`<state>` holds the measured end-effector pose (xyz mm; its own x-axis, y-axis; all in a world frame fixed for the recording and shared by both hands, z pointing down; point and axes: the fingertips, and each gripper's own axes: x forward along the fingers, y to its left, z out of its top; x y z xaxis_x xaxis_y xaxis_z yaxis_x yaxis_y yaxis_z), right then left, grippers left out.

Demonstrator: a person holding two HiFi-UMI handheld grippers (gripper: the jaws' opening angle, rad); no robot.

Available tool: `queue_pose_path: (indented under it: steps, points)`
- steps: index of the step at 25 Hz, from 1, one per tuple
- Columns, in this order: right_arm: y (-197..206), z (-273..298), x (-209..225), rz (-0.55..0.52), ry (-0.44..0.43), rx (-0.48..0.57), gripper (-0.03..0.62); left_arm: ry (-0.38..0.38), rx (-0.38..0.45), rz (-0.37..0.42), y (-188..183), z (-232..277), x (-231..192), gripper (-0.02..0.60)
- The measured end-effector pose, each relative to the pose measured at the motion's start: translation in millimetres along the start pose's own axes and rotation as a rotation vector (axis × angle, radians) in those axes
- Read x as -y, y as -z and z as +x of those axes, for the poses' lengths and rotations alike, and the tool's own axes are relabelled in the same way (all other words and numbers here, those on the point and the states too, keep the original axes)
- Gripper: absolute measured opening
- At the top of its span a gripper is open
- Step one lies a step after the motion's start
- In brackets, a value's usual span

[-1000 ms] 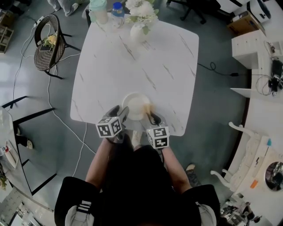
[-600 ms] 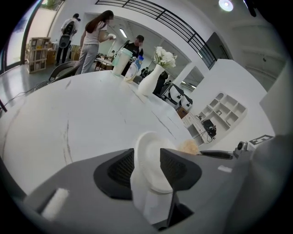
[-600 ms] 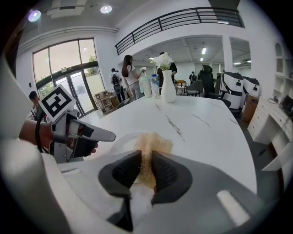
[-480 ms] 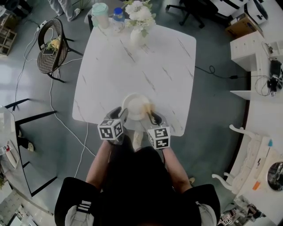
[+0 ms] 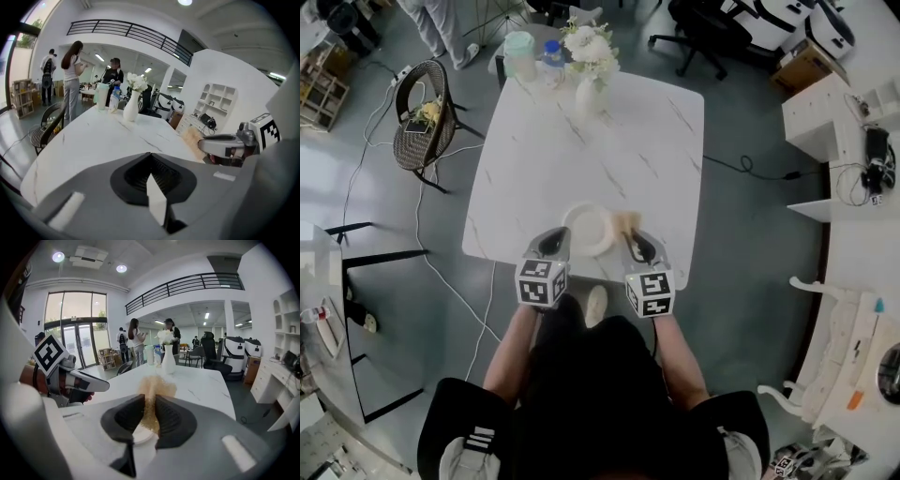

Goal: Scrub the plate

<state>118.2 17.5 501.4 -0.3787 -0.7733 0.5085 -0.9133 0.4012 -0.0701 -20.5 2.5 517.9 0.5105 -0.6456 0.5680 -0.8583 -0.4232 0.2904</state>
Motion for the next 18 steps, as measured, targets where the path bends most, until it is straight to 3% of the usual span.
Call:
queue_pose_path:
  steps: [8, 18]
  points:
    - [-55.9, -56.4, 8.1, -0.057, 0.04, 0.158, 0.077, 0.009, 0.124, 0.097, -42.4, -48.1, 41.9, 0.007]
    - [-87.2, -133.7, 8.3, -0.078, 0.074, 0.306, 0.077, -0.012, 0.334, 0.175, -95.2, -121.7, 82.0, 0.008]
